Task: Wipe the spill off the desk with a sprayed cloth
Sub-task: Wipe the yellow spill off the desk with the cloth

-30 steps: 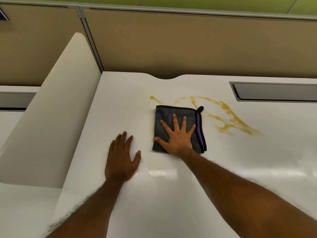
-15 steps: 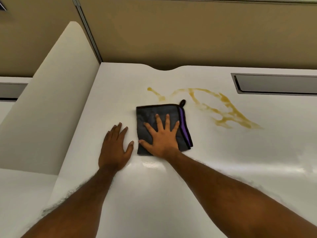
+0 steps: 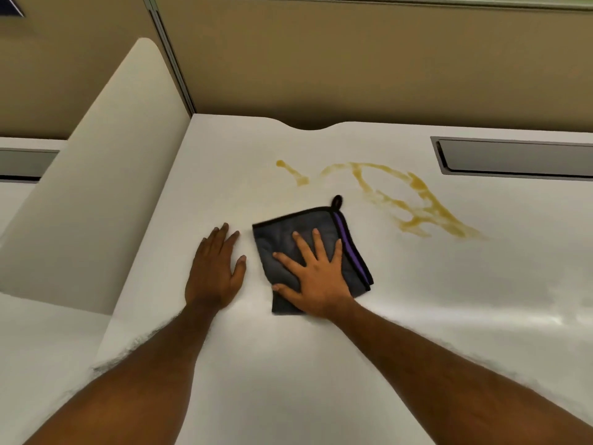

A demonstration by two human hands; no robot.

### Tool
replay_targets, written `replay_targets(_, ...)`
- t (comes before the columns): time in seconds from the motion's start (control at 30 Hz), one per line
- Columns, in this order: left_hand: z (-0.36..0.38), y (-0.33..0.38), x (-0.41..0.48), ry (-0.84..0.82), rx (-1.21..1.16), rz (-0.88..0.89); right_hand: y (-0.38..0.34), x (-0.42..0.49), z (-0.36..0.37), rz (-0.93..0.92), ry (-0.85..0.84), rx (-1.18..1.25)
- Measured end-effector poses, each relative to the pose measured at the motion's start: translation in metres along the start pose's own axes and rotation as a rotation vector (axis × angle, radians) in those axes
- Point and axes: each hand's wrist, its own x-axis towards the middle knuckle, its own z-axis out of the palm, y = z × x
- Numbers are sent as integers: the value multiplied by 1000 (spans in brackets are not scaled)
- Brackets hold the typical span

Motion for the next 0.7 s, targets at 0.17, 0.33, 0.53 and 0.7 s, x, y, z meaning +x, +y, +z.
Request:
replay_targets(0.17,6,-2,0,-31,51,-9,76,-18,-7,181,39,20)
replay_targets(0.33,5,0,0,-27,57,-10,66,35,-17,395,-38,10)
replay_targets(0.53,5,-2,0,-27,43,-2,75,11,-10,53,-8,4)
replay_targets(0.7,5,1,3,-60,116,6,109,32,-20,357,-16,-1)
